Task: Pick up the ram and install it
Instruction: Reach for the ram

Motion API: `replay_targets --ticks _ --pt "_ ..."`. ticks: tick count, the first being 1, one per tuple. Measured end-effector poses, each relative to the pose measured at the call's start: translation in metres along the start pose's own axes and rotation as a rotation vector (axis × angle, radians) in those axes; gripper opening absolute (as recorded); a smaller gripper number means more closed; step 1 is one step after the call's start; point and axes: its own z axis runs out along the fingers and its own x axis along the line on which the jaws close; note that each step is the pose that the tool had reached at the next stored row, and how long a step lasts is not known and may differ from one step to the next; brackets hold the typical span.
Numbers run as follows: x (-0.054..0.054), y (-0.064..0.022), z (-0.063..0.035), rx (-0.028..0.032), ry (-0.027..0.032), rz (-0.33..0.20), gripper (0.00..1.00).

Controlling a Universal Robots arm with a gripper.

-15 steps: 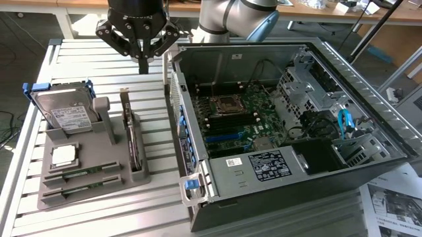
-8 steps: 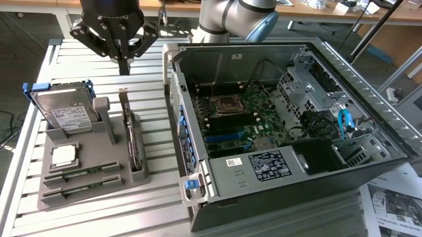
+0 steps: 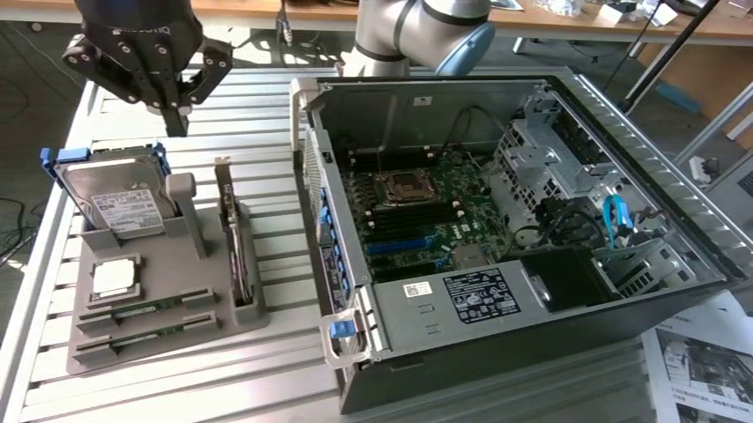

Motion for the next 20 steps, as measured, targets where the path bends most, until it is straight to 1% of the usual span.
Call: replay_targets --ticks 3,8,15,20 --pt "0.012 -0.001 -0.0001 -0.0011 -0.0001 0.0 0.11" --pt "0.027 -0.002 -0.0002 -0.0024 0.0 0.0 0.11" --pt "0.027 -0.0033 -0.0004 -0.0024 0.0002 0.0 0.11" --pt "0.027 -0.01 -0.0007 -0.0024 0.0001 0.0 0.11"
